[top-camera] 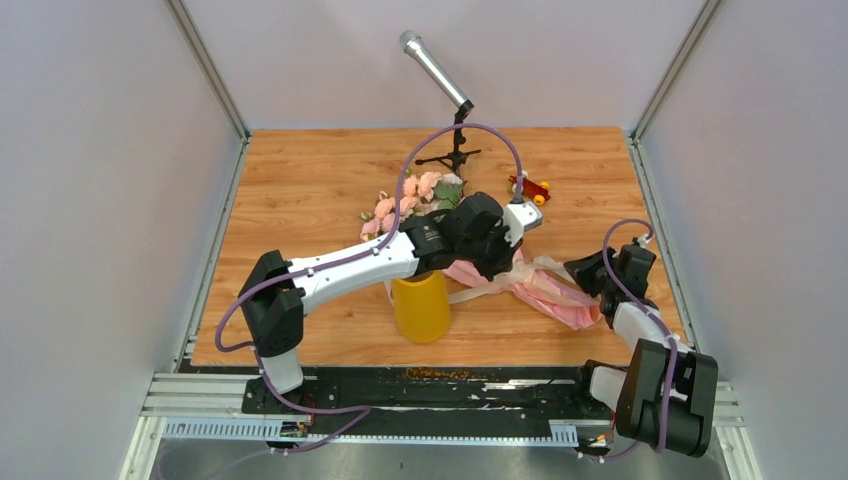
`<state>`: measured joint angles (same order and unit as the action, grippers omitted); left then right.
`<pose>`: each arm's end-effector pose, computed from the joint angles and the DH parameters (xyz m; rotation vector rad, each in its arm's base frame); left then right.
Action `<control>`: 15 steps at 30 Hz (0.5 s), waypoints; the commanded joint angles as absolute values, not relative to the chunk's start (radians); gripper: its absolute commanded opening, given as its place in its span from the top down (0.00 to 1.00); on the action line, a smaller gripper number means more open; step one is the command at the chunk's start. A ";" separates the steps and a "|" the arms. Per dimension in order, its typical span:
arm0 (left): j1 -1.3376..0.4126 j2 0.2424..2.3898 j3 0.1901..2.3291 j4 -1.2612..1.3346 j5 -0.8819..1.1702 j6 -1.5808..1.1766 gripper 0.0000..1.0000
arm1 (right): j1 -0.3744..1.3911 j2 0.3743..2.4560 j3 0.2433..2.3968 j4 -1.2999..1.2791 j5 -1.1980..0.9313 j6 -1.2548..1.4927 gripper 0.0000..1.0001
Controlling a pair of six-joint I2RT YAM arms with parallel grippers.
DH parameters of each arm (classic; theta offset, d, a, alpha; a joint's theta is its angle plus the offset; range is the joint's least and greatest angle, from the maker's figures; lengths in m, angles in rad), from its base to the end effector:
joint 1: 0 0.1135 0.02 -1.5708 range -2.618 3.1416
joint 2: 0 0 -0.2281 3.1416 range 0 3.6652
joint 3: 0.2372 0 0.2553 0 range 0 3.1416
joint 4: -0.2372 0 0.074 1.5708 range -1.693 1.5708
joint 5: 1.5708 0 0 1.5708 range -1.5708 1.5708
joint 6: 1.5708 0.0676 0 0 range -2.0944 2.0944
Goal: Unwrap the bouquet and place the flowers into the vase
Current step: Untie the ribbon from the wrapping paper.
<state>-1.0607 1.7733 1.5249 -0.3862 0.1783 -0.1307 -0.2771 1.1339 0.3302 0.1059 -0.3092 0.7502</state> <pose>0.2016 -0.3849 0.2508 1.1379 2.0335 -0.8326 0.2412 -0.0472 0.0942 0.9818 2.0796 0.5983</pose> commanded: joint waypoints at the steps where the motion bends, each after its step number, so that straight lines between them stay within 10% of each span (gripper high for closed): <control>1: -1.065 1.724 1.538 -0.395 0.189 -0.098 0.81 | -0.284 1.114 0.372 0.136 -0.366 0.720 0.82; 8: -1.065 1.765 1.645 -0.440 0.172 -0.090 0.35 | -0.283 1.023 0.388 0.055 -0.374 0.678 0.55; 15: -1.066 1.910 1.837 -0.570 0.126 -0.099 0.25 | -0.282 0.888 0.416 -0.067 -0.380 0.628 0.42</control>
<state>-1.0607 1.8271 1.7321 -0.4908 0.1608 -0.1009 -0.2783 0.9577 0.3641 -0.0040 -0.3611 0.6788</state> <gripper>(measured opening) 0.749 0.572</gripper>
